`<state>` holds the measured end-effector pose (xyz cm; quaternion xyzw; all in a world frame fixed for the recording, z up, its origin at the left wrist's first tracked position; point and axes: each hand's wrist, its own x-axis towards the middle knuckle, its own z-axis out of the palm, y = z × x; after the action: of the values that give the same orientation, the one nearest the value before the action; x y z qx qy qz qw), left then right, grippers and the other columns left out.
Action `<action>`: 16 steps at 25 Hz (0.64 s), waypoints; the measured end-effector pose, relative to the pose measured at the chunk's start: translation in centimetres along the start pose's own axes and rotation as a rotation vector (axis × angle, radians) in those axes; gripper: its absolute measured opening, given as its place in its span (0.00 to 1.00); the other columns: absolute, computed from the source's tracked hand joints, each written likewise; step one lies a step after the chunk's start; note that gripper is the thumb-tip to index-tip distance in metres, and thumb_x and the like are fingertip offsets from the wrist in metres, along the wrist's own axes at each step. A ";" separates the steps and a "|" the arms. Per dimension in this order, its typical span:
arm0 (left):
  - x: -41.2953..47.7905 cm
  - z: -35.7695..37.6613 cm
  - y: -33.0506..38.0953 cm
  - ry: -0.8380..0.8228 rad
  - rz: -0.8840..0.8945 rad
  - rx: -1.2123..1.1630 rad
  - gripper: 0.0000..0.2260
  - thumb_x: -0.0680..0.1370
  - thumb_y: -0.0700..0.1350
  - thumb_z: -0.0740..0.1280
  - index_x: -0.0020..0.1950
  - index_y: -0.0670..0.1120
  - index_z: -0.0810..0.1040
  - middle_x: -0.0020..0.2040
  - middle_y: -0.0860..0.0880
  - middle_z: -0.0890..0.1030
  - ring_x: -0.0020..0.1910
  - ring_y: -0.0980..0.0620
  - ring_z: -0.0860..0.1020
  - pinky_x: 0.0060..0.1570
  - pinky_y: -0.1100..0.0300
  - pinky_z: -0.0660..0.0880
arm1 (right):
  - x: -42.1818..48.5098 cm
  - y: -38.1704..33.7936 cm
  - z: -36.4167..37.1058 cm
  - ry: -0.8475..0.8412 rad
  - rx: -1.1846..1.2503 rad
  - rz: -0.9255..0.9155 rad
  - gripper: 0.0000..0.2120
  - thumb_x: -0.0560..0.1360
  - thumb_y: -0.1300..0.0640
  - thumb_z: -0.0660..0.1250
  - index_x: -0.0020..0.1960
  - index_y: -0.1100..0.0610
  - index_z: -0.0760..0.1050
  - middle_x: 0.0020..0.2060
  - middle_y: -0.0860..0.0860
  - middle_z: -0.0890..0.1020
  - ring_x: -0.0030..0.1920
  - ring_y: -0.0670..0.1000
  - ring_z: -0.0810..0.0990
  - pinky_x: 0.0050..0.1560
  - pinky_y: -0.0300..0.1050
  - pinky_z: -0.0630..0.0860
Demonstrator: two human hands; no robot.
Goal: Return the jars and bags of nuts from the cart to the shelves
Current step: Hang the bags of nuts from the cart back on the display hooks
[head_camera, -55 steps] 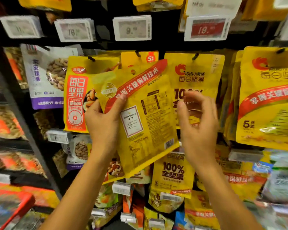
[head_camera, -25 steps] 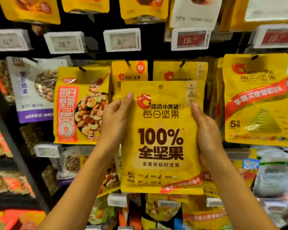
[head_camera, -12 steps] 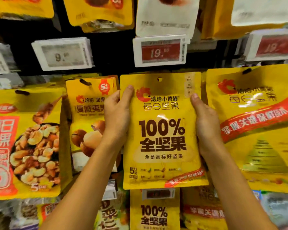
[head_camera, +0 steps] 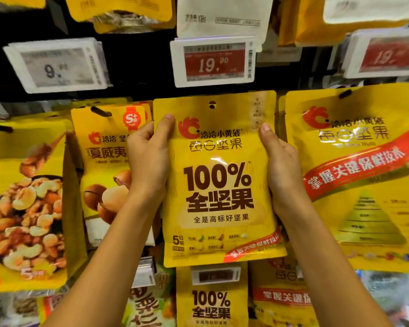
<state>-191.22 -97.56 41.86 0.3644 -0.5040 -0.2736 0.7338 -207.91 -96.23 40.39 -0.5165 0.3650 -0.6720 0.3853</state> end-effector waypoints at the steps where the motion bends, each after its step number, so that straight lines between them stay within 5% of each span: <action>1: 0.0 -0.1 0.0 0.007 0.006 -0.008 0.11 0.79 0.46 0.64 0.39 0.44 0.79 0.32 0.51 0.82 0.32 0.55 0.81 0.32 0.61 0.79 | -0.1 -0.1 0.1 -0.009 0.007 0.005 0.19 0.80 0.48 0.55 0.39 0.53 0.79 0.33 0.51 0.85 0.37 0.49 0.84 0.37 0.39 0.80; 16: 0.1 -0.2 -0.1 0.025 -0.095 0.021 0.12 0.78 0.46 0.64 0.35 0.49 0.80 0.31 0.51 0.83 0.32 0.54 0.83 0.30 0.62 0.78 | -0.3 -0.6 -0.3 -0.036 0.011 0.131 0.17 0.80 0.47 0.56 0.42 0.53 0.79 0.32 0.49 0.85 0.33 0.47 0.84 0.31 0.36 0.79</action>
<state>-190.95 -97.66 41.76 0.3991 -0.4797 -0.2981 0.7223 -208.23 -95.66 40.78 -0.5012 0.3873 -0.6379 0.4380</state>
